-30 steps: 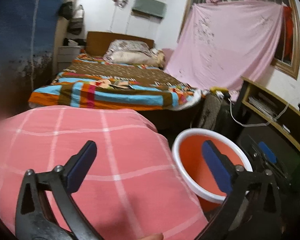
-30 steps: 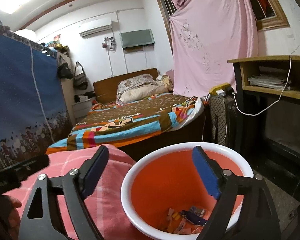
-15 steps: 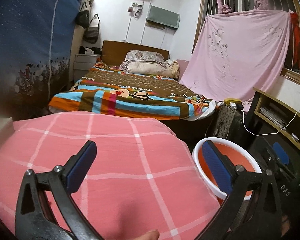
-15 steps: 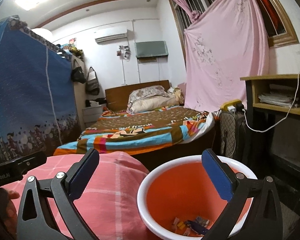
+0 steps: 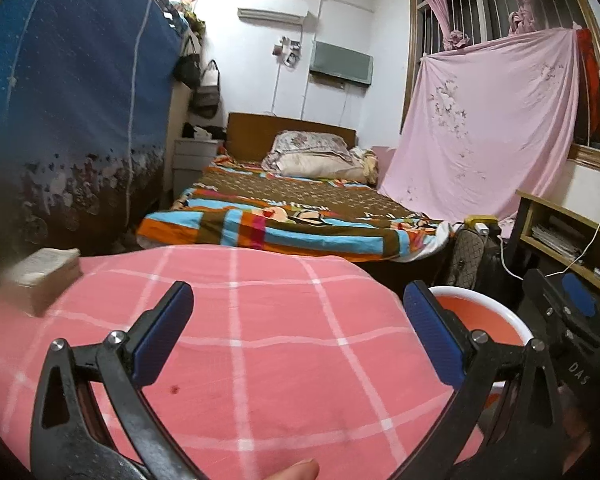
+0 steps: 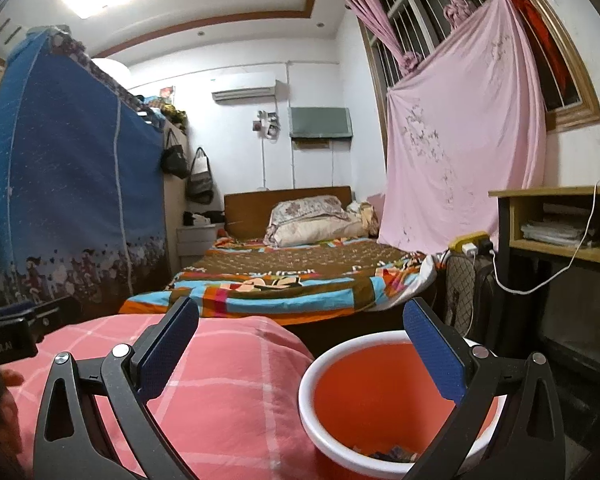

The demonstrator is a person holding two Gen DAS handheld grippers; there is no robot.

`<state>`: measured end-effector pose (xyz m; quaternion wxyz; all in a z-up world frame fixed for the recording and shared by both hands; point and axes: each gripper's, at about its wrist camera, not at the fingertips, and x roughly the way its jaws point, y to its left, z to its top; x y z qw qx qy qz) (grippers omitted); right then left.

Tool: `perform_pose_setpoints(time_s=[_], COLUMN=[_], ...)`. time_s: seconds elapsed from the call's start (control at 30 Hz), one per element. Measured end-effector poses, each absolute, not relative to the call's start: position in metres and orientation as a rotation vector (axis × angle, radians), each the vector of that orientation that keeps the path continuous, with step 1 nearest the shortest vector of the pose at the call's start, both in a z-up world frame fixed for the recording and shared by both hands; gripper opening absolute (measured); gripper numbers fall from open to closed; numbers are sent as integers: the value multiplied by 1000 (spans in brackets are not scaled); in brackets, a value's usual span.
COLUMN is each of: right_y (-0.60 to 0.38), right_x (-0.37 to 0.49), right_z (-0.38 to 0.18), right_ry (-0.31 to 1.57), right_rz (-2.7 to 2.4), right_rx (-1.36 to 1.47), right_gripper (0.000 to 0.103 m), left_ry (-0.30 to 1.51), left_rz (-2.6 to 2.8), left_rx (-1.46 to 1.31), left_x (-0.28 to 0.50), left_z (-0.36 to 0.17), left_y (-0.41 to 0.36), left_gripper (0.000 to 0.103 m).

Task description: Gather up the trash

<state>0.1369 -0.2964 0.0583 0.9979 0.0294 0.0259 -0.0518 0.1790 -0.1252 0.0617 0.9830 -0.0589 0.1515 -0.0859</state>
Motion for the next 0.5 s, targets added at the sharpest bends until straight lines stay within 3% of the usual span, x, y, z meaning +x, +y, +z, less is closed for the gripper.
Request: perform_pose_setpoints(time_s=[0.5], right_y=[-271], right_x=[101], right_z=[69], right_ry=[6], right_rz=[-70], right_rx=[23], right_gripper=[103], left_ry=[276], left_rz=[-100], left_rx=[-113], left_x=[136], left_z=[56], left_y=[-87], left_gripper=[90])
